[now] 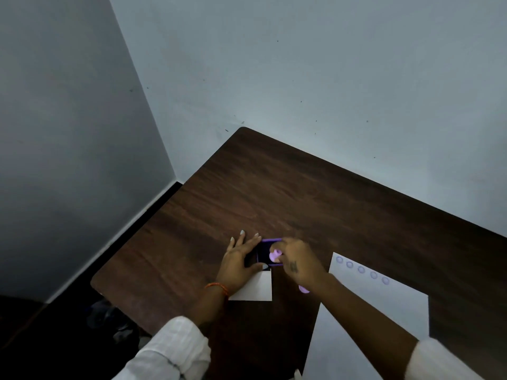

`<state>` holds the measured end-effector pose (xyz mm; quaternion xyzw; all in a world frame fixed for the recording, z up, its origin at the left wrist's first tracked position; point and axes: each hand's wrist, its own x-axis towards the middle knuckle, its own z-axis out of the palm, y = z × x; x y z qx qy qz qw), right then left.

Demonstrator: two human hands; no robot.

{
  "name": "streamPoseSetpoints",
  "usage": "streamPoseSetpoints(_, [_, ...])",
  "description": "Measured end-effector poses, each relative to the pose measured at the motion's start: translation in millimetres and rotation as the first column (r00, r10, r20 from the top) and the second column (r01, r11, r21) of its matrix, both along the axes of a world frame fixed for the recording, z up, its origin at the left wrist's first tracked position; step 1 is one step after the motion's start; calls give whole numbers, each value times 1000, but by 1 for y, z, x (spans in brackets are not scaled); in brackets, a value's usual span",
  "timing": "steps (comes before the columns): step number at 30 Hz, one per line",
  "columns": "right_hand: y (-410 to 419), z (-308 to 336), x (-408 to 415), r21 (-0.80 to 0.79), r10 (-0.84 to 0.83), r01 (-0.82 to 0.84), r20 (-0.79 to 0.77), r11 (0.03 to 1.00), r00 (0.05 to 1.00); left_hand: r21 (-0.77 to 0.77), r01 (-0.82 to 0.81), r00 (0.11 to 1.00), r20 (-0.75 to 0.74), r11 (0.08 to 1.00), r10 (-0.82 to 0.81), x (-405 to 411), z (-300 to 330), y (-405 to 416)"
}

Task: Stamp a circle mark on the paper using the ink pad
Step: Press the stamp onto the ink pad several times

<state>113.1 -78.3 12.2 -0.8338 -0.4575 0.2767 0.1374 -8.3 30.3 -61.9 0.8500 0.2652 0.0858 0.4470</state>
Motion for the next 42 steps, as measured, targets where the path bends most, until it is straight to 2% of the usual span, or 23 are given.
streamPoseSetpoints(4, [-5, -13, -5, -26, 143, -141, 105, 990, 984, 2, -1, 1000, 5, 1000, 1, -1, -2, 0])
streamPoseSetpoints(9, [0, -11, 1, -49, 200, -195, 136, 980, 970, 16, 4, 1000, 17, 1000, -4, 1, -3, 0])
streamPoseSetpoints(14, [2, 4, 11, -165, 456, -429, 198, 888, 867, 25, -3, 1000, 8, 1000, 3, 0, -5, 0])
streamPoseSetpoints(16, [3, 4, 9, -158, 444, -417, 232, 895, 866, 31, -4, 1000, 1, 999, 4, 0, -5, 0])
streamPoseSetpoints(20, [0, -12, -11, -84, 265, -251, 263, 964, 928, 26, -12, 1000, -3, 1000, 12, 1, -3, -1])
streamPoseSetpoints(22, [-2, -11, -9, -108, 301, -282, 281, 953, 911, 27, -9, 1000, 1, 1000, 9, 1, -2, -1])
streamPoseSetpoints(25, [2, -2, 5, -149, 388, -363, 199, 920, 900, 15, -11, 1000, 12, 1000, 11, 0, -2, -1])
streamPoseSetpoints(27, [5, 0, 9, -110, 298, -287, 100, 951, 949, 19, -15, 1000, 15, 1000, 15, 0, -1, -1])
streamPoseSetpoints(30, [4, 4, 12, 84, 25, -19, -64, 996, 998, 20, -19, 1000, 7, 1000, 19, 0, 2, -2])
streamPoseSetpoints(31, [3, 5, 15, 120, -9, 18, -75, 993, 997, 15, -19, 1000, 5, 1000, 19, 0, 3, -2])
streamPoseSetpoints(35, [-4, 1, 16, -50, 186, -181, 95, 982, 978, 16, -18, 1000, 1, 1000, 18, 0, 2, -1])
streamPoseSetpoints(37, [-6, -2, 11, -84, 281, -271, 155, 959, 947, 13, -21, 1000, 2, 1000, 21, 0, 0, -1])
streamPoseSetpoints(39, [-6, -4, 7, -85, 281, -269, 194, 959, 940, 6, -23, 1000, 11, 1000, 23, 0, -1, -1])
streamPoseSetpoints(42, [-3, -8, 0, -45, 151, -145, 232, 988, 961, 2, -25, 1000, 17, 1000, 25, 0, 0, -2])
